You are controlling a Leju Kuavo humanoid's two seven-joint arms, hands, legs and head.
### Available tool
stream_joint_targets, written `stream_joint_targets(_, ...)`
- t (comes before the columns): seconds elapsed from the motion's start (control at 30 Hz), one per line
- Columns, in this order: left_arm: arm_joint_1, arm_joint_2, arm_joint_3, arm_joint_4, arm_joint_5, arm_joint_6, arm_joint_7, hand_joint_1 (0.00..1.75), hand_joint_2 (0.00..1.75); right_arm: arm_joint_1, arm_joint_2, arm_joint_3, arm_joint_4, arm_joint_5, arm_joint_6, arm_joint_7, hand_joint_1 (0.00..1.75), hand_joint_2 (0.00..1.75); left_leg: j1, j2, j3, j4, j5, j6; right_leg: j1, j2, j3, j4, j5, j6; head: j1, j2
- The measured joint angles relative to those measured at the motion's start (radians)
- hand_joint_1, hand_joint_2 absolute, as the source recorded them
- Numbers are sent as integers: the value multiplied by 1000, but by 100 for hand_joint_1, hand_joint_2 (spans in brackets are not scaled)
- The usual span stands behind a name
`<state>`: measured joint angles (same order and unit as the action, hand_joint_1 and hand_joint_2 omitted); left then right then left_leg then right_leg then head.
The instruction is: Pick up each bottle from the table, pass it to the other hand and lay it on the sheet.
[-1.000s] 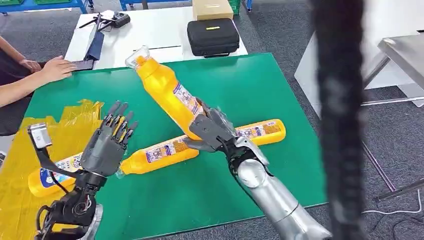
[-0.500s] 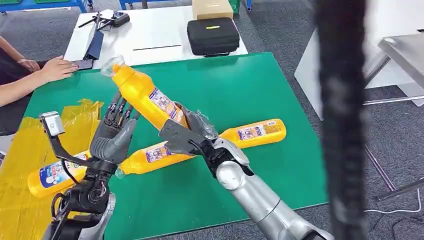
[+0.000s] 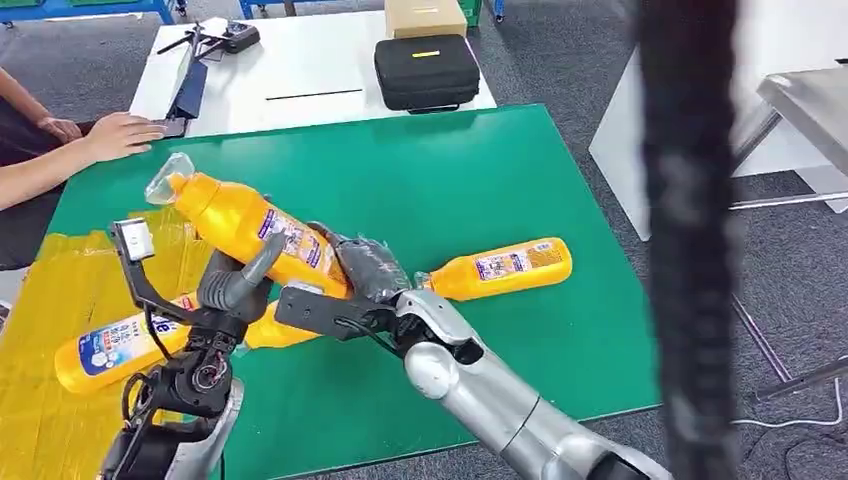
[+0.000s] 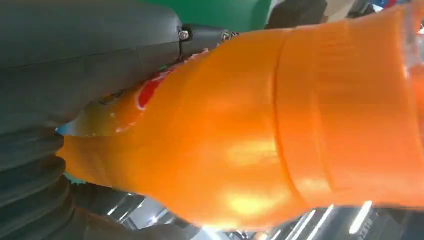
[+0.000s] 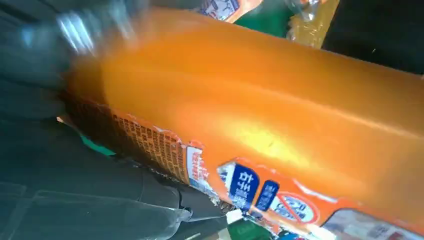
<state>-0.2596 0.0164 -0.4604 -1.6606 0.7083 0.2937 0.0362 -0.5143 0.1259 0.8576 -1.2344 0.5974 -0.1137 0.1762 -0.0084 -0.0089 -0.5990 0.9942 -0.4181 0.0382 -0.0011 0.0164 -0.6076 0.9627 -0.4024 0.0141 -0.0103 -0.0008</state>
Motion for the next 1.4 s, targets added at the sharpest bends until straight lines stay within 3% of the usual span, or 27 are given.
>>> stream_joint_targets(0.37,-11,-3,-5,44,29,4,12,0,175,-43,8,61,48,17,6,8,175,175,0,0,0,0,0,0,0,0,-1,0,0,0,0,0)
stream_joint_targets(0.4,-12,-3,-5,48,32,10,10,101,175,-47,11,65,55,19,7,10,175,175,0,0,0,0,0,0,0,0,-1,0,0,0,0,0)
stream_joint_targets(0.43,-12,-3,-5,51,32,15,8,175,175,-50,13,71,63,19,7,11,175,175,0,0,0,0,0,0,0,0,-1,0,0,0,0,0)
stream_joint_targets(1.0,-5,-6,-19,63,-53,123,-116,175,175,-81,22,109,127,-14,9,12,175,175,0,0,-1,0,0,0,0,0,-1,0,0,0,0,0)
stream_joint_targets(1.4,3,-6,-14,61,-68,137,-130,175,175,-84,28,109,140,-21,10,10,175,175,0,0,-1,0,0,0,0,0,-1,0,0,0,0,0)
